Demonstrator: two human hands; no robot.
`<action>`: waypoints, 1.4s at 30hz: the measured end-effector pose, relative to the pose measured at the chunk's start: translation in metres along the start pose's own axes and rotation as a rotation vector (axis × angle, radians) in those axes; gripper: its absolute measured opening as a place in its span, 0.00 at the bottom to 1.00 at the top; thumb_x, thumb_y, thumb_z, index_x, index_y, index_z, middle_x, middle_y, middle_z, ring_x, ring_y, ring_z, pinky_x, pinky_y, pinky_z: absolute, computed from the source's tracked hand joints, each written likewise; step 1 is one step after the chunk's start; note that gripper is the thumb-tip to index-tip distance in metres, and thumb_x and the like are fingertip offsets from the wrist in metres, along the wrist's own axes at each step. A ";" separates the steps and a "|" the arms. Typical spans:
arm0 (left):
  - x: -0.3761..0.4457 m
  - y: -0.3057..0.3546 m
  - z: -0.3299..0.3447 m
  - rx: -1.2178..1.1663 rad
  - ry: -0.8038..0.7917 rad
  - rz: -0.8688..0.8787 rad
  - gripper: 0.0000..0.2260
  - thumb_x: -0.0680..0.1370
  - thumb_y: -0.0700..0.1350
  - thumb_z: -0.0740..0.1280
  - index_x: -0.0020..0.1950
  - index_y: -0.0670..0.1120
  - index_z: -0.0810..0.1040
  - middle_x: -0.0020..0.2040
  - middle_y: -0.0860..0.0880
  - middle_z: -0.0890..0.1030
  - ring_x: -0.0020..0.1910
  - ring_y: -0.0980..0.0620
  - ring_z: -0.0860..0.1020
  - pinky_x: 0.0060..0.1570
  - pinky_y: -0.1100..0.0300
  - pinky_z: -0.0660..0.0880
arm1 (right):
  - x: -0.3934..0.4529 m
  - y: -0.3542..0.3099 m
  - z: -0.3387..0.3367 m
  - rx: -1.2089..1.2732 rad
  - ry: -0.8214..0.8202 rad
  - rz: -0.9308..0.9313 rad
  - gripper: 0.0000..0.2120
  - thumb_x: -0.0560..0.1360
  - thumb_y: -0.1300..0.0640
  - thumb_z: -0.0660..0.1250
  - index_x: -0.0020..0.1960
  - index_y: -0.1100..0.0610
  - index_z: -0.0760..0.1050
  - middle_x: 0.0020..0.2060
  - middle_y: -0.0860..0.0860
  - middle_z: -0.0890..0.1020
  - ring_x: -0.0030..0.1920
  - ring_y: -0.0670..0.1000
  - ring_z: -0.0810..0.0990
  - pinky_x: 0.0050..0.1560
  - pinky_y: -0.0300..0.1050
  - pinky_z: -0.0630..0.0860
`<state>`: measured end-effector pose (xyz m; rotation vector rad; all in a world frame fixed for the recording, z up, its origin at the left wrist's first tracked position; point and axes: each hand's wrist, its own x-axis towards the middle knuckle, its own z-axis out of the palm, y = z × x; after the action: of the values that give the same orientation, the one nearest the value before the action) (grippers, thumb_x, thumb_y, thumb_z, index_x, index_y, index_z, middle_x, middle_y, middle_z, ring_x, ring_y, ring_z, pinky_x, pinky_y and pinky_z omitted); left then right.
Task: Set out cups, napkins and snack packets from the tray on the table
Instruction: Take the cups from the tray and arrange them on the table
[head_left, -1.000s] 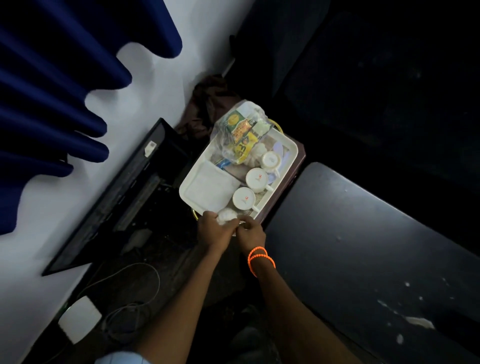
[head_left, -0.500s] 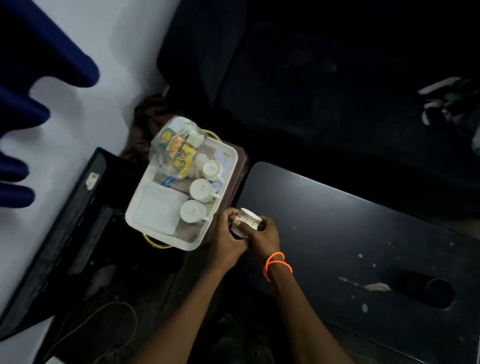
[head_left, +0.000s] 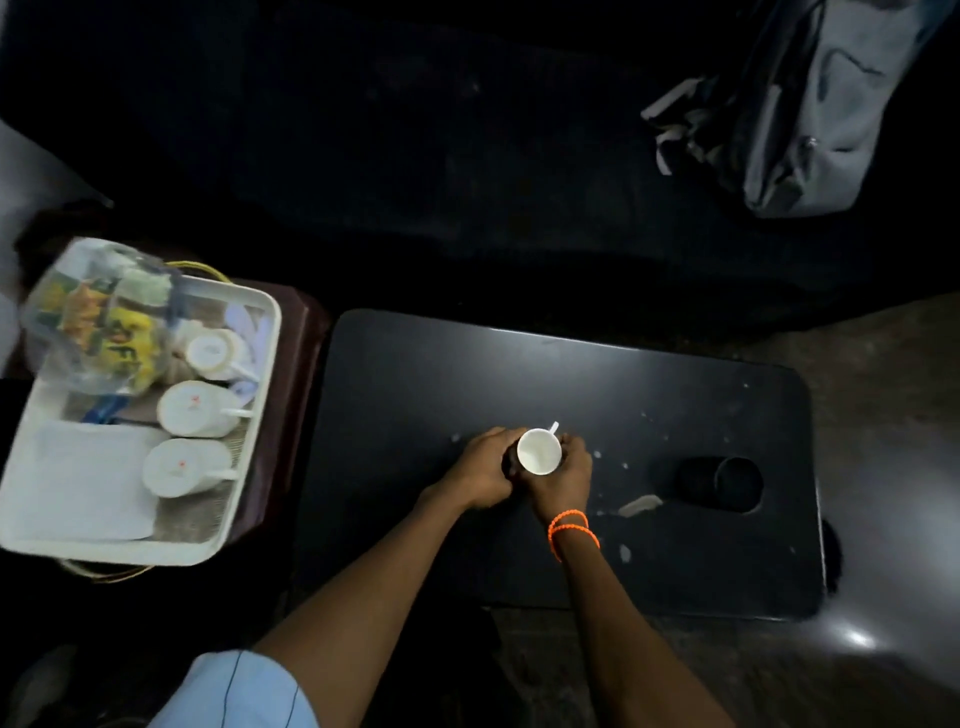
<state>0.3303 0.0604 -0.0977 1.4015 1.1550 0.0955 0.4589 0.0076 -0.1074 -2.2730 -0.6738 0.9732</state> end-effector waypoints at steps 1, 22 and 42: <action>0.006 0.002 0.007 0.026 -0.039 0.005 0.34 0.67 0.27 0.66 0.73 0.45 0.75 0.68 0.42 0.78 0.68 0.43 0.77 0.68 0.48 0.76 | 0.004 0.008 -0.006 -0.016 0.027 -0.010 0.28 0.58 0.60 0.84 0.52 0.58 0.74 0.52 0.57 0.77 0.49 0.60 0.79 0.51 0.55 0.78; -0.067 -0.058 -0.045 -0.262 0.536 -0.019 0.26 0.73 0.33 0.69 0.70 0.48 0.79 0.64 0.49 0.79 0.62 0.54 0.80 0.59 0.53 0.82 | -0.045 0.032 0.029 -0.109 0.250 0.561 0.43 0.64 0.60 0.84 0.70 0.72 0.65 0.70 0.71 0.68 0.71 0.67 0.68 0.68 0.53 0.64; -0.201 -0.171 -0.232 -0.858 0.856 -0.670 0.21 0.74 0.58 0.76 0.52 0.40 0.83 0.50 0.38 0.86 0.48 0.39 0.86 0.48 0.39 0.85 | -0.211 -0.137 0.246 -0.173 -0.703 -0.299 0.20 0.72 0.58 0.71 0.64 0.52 0.82 0.58 0.54 0.74 0.63 0.55 0.75 0.67 0.49 0.73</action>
<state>-0.0188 0.0478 -0.0626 0.1286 1.9098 0.6696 0.1131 0.0452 -0.0560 -1.8533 -1.3878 1.6144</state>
